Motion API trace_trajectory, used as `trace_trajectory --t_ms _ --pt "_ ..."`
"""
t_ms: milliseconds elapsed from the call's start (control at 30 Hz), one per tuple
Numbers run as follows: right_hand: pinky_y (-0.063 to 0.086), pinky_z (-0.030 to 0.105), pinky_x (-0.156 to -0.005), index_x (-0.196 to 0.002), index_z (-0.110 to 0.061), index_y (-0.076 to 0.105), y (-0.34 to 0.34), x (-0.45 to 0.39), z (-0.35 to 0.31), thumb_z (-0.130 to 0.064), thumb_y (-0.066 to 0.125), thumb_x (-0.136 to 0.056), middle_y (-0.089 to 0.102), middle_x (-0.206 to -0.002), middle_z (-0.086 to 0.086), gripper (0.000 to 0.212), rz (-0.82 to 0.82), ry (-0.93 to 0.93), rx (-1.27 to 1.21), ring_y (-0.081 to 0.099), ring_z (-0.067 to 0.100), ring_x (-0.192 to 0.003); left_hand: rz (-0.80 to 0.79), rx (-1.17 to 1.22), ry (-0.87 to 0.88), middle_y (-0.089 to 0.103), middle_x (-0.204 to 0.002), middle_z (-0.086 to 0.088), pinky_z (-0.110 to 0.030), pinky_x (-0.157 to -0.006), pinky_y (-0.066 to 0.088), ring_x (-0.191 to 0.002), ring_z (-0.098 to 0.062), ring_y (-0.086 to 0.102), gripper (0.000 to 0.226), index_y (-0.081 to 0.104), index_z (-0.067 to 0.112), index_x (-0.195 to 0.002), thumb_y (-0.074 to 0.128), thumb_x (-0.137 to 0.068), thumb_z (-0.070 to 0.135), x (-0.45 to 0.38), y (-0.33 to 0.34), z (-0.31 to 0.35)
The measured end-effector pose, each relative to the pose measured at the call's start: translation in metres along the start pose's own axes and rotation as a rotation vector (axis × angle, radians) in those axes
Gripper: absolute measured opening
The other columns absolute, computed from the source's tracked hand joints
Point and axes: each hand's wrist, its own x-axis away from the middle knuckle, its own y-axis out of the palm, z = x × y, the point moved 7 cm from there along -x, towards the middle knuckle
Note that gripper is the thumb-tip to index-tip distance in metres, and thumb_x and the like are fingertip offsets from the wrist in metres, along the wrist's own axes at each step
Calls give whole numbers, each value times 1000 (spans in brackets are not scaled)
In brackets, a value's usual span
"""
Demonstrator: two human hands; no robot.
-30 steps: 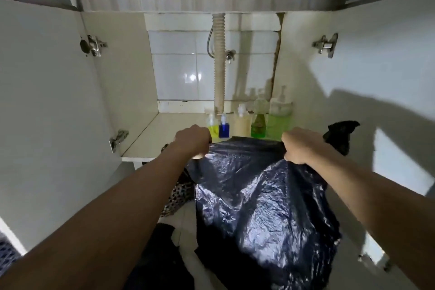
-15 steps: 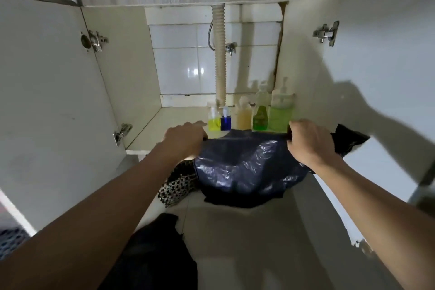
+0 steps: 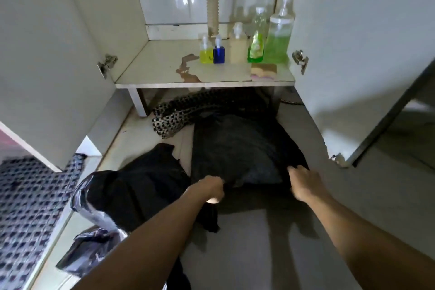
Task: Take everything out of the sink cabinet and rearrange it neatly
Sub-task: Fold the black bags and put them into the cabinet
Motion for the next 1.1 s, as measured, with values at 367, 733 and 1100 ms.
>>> trace_trajectory --t_ms 367,733,1100 --pt "25 49 -109 -135 -17 42 71 12 18 -12 40 -93 45 -135 12 42 -306 44 58 43 32 -126 -164 -5 -31 38 -144 -17 -38 -105 41 -128 -32 44 60 28 12 -147 50 -93 25 -1 87 13" --pt "43 45 -100 -126 -19 52 -56 -18 -121 -19 53 -87 52 -130 9 39 -138 -186 -374 51 35 -117 160 -205 11 45 -144 -11 -37 -103 40 -130 -30 44 64 38 13 -144 59 -90 40 41 -101 -39" --pt "47 32 -86 -114 -7 60 -70 58 -315 -57 57 -83 61 -117 9 59 -299 -611 -431 59 29 -113 101 -171 -323 57 -129 -8 -27 -73 50 -107 -24 55 75 51 4 -132 71 -77 50 125 -115 -207"
